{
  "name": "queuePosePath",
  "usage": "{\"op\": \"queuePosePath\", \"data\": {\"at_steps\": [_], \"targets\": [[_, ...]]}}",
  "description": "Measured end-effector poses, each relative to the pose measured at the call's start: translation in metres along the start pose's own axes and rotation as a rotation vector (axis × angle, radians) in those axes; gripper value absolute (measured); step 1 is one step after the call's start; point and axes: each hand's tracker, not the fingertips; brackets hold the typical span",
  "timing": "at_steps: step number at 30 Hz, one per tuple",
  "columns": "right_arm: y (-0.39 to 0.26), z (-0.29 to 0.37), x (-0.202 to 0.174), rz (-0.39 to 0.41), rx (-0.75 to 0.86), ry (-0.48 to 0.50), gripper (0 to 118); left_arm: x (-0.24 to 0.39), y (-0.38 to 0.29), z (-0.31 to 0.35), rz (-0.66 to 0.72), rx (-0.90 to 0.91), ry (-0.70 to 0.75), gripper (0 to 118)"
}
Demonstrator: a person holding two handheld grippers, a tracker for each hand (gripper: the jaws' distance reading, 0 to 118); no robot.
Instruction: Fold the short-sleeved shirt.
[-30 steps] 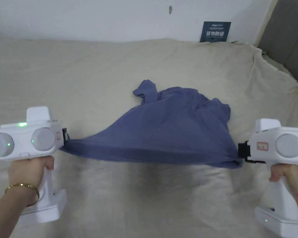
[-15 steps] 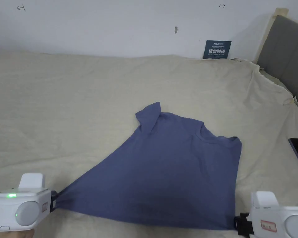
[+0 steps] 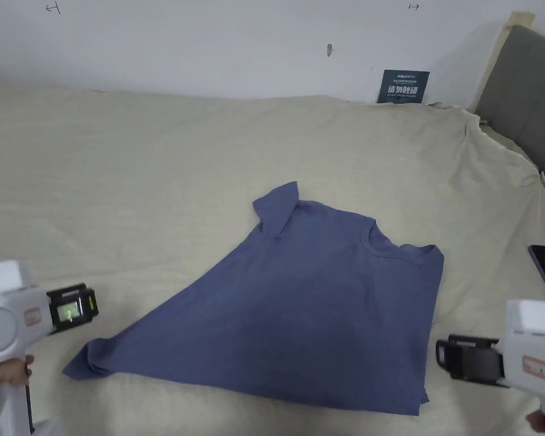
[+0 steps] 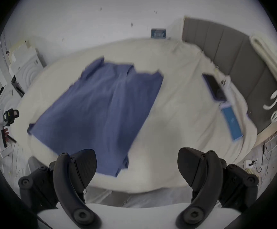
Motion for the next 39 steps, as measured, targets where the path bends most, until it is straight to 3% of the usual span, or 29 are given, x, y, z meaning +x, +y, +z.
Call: {"op": "queuePosePath", "data": {"at_steps": [8, 14, 17, 19, 21, 22, 24, 25, 26, 39], "targets": [[0.041, 0.043, -0.028, 0.047, 0.398, -0.110, 111, 0.061, 0.017, 0.045, -0.132, 0.311, -0.003, 118], [0.033, 0.051, -0.058, 0.080, 0.549, -0.116, 111, 0.097, -0.008, 0.049, -0.140, 0.417, -0.080, 113], [0.024, 0.053, -0.066, 0.068, 0.575, -0.098, 111, 0.102, -0.020, 0.047, -0.109, 0.426, -0.133, 99], [0.019, 0.054, -0.068, 0.049, 0.581, -0.086, 109, 0.104, -0.025, 0.047, -0.122, 0.425, -0.142, 75], [0.011, 0.056, -0.070, 0.007, 0.599, -0.070, 99, 0.107, -0.032, 0.047, -0.149, 0.435, -0.146, 38], [0.009, 0.057, -0.071, -0.001, 0.599, -0.058, 81, 0.108, -0.034, 0.048, -0.161, 0.439, -0.141, 16], [0.007, 0.053, -0.067, -0.020, 0.592, -0.053, 39, 0.109, -0.038, 0.049, -0.161, 0.441, -0.145, 4], [0.006, 0.051, -0.068, -0.024, 0.592, -0.052, 10, 0.108, -0.039, 0.049, -0.159, 0.438, -0.166, 0], [0.004, 0.050, -0.068, -0.029, 0.592, -0.058, 3, 0.107, -0.041, 0.049, -0.154, 0.431, -0.176, 0], [0.001, 0.043, -0.071, -0.042, 0.593, -0.047, 0, 0.110, -0.049, 0.062, -0.180, 0.416, -0.196, 0]]}}
